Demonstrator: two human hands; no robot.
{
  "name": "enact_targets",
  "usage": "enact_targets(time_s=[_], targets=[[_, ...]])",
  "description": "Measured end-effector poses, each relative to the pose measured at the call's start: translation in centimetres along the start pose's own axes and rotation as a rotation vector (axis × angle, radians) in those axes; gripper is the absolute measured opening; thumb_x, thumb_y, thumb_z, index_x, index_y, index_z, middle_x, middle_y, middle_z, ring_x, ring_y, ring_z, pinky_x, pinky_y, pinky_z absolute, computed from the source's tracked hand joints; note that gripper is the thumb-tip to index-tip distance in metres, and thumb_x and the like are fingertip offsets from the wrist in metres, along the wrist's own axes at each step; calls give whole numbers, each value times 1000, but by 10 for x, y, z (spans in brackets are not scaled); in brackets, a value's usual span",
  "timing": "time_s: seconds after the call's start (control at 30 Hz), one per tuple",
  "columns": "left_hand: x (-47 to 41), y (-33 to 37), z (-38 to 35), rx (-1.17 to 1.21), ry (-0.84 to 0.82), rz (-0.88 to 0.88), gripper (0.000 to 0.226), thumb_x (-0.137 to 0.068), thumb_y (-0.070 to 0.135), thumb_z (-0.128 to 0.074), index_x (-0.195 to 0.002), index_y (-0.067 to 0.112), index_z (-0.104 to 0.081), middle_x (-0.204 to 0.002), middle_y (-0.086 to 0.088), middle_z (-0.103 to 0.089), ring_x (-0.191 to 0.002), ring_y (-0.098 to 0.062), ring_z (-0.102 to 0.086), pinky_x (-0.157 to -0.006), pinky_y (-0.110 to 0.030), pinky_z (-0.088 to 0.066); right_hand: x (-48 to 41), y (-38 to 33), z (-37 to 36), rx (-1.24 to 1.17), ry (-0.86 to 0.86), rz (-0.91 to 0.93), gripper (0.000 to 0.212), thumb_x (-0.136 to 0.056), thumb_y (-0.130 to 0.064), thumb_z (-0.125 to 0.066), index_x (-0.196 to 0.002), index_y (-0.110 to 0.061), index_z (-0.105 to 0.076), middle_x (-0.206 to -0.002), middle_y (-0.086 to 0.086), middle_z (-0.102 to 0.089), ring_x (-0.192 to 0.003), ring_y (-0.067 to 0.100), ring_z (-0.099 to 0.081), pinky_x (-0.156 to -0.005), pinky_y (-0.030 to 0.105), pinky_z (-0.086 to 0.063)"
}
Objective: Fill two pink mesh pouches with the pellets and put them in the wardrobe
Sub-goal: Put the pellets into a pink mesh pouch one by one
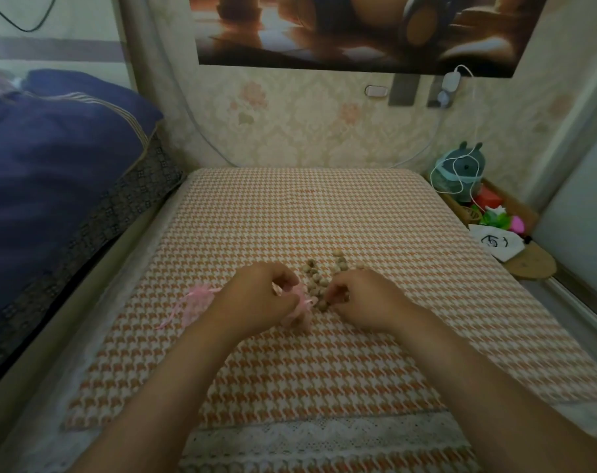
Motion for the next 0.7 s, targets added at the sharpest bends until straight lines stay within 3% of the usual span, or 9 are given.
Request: enact_targets(time_s=[0.2,0.4,0.57,0.63,0.7], targets=[[1,-1,2,5,-75,-40,26,-82,32,-67,-108,36,-70,-111,19,-63,-90,3,-61,-79,-29,-57,-6,-16,-11,131,53,64,20,-82,-31,-66,-100,-37,-73,-87,-13,-61,-89,13,-62,-66,26,-41],[0,-11,-1,39,-126,-20,30,-80,36,-69,-110,37,-70,-106,12,-68,-90,1,-63,-81,-31,-57,-10,-20,-6,136,109,27,14,-88,-37,-64,-98,-33,-73,-94,-10,-69,-89,15,-65,-67,28,-47],[-3,-9,0,72,-108,-24,34,-81,36,-70,-115,32,-69,-106,12,-69,-87,1,-64,-79,-27,-57,1,-41,39,-171,336,124,12,-87,-38,-70,-98,-34,-72,-88,-17,-63,-81,-3,-57,-71,23,-48],[-2,-5,0,97,-104,-36,31,-81,35,-70,-112,31,-70,-101,10,-70,-84,0,-66,-77,-30,-58,9,-57,43,-249,328,204,13,-86,-37,-72,-99,-34,-72,-88,-16,-64,-77,-6,-55,-69,20,-46],[-2,0,-1,119,-109,-71,24,-81,33,-70,-104,29,-73,-94,9,-71,-79,-3,-67,-76,-34,-58,13,-69,36,-217,284,257,13,-86,-40,-71,-98,-35,-72,-89,-17,-62,-80,-3,-56,-71,25,-49]])
Point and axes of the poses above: each hand's wrist, its own x-axis away from the middle knuckle, its own z-axis out of the back of the hand, y = z × x, the point moved 9 cm from there along -x, towards the middle knuckle
